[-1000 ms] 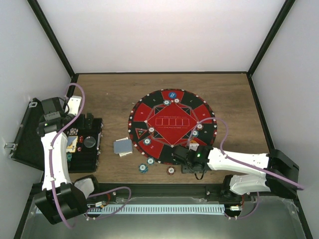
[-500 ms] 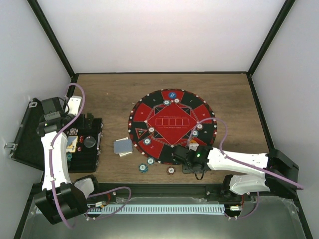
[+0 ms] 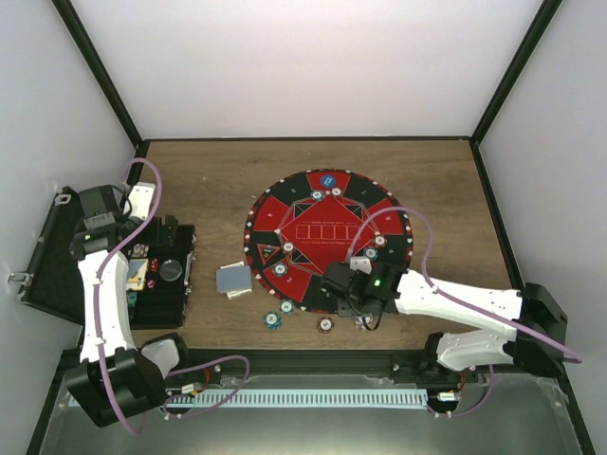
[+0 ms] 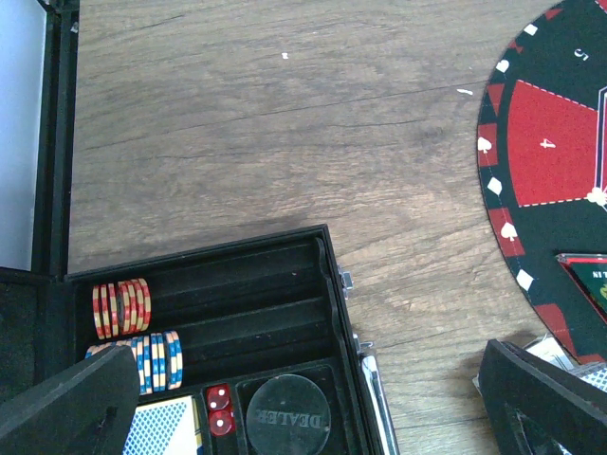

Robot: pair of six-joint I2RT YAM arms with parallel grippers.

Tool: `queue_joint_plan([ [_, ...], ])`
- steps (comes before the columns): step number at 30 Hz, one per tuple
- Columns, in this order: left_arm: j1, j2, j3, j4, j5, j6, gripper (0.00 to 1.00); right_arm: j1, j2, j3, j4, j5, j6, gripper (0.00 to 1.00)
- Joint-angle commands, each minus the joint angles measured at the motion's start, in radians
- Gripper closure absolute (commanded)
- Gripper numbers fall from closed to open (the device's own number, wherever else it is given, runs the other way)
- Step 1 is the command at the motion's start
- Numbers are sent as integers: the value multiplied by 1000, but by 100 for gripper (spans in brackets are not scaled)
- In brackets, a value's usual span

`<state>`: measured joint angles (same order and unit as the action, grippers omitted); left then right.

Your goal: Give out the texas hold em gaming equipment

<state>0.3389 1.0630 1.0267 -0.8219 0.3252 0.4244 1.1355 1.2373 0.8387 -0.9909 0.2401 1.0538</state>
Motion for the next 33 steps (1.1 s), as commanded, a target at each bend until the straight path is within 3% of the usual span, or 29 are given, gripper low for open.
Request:
queue_joint_plan([
  [1,6,-5,24,-1,5,16,0,-9,23,140,-29,55,-63,80],
  [20,6,18,40,-3,13,1,0,-124,567,408,354,-82,-457,79],
  [33,6,20,63,-10,11,8,0,-179,696,464,414,-107,-519,79],
])
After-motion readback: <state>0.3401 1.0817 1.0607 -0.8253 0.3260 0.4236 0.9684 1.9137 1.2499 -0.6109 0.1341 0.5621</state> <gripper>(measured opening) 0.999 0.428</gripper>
